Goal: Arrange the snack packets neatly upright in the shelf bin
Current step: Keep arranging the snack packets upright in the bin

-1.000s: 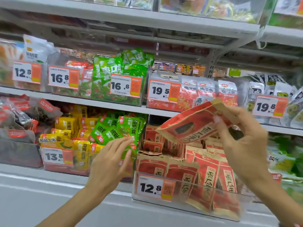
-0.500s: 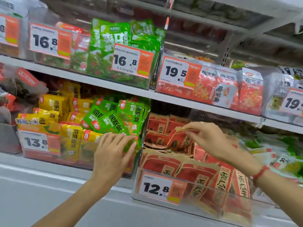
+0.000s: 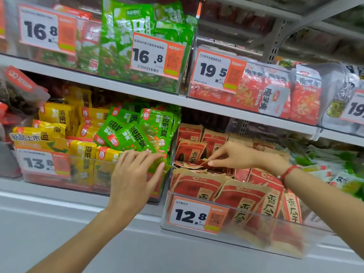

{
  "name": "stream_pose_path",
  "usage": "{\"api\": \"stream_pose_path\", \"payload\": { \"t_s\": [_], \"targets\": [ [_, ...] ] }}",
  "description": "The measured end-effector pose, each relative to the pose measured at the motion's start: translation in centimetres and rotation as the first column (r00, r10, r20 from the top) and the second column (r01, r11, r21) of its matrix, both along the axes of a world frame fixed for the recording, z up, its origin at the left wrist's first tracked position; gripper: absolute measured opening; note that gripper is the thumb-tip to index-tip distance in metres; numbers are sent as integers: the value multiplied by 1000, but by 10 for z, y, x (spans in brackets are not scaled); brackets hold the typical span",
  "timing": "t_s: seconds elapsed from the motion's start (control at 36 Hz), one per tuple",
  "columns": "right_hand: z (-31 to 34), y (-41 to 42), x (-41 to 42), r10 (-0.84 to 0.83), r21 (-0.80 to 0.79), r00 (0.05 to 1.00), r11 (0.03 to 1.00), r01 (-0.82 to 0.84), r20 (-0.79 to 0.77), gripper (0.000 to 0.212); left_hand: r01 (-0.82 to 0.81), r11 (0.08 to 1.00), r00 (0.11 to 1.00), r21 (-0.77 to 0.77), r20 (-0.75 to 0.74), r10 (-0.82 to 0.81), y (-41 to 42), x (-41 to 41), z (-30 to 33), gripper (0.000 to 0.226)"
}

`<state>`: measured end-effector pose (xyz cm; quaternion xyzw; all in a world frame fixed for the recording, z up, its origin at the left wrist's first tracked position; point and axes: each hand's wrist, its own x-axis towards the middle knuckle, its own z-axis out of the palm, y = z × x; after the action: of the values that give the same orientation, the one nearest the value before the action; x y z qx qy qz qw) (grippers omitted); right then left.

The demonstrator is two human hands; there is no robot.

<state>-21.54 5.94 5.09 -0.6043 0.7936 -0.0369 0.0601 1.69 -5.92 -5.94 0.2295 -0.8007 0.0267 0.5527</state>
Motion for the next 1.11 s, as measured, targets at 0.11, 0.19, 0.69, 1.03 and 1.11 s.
{"api": "stream_pose_path", "payload": {
  "t_s": [0.11,0.19,0.69,1.03,1.11],
  "targets": [
    [13,-6,0,-167,-343,983,930,132,-76,32,1,1000,1000,-9,5,0,-2,0,-2,30],
    [9,-12,1,-275,-343,907,926,160,-319,40,1,1000,1000,-9,5,-1,-2,-1,-5,31],
    [3,-3,10,-137,-382,829,919,-99,-543,19,11,996,1000,85,25,-13,2,-3,-3,32],
    [19,105,66,-227,-808,834,468,-359,-502,20,-52,951,988,304,153,5,37,35,39,29],
    [33,131,85,-222,-872,877,357,-334,-427,24,54,910,996,410,38,-77,67,51,64,29]
  ]
}}
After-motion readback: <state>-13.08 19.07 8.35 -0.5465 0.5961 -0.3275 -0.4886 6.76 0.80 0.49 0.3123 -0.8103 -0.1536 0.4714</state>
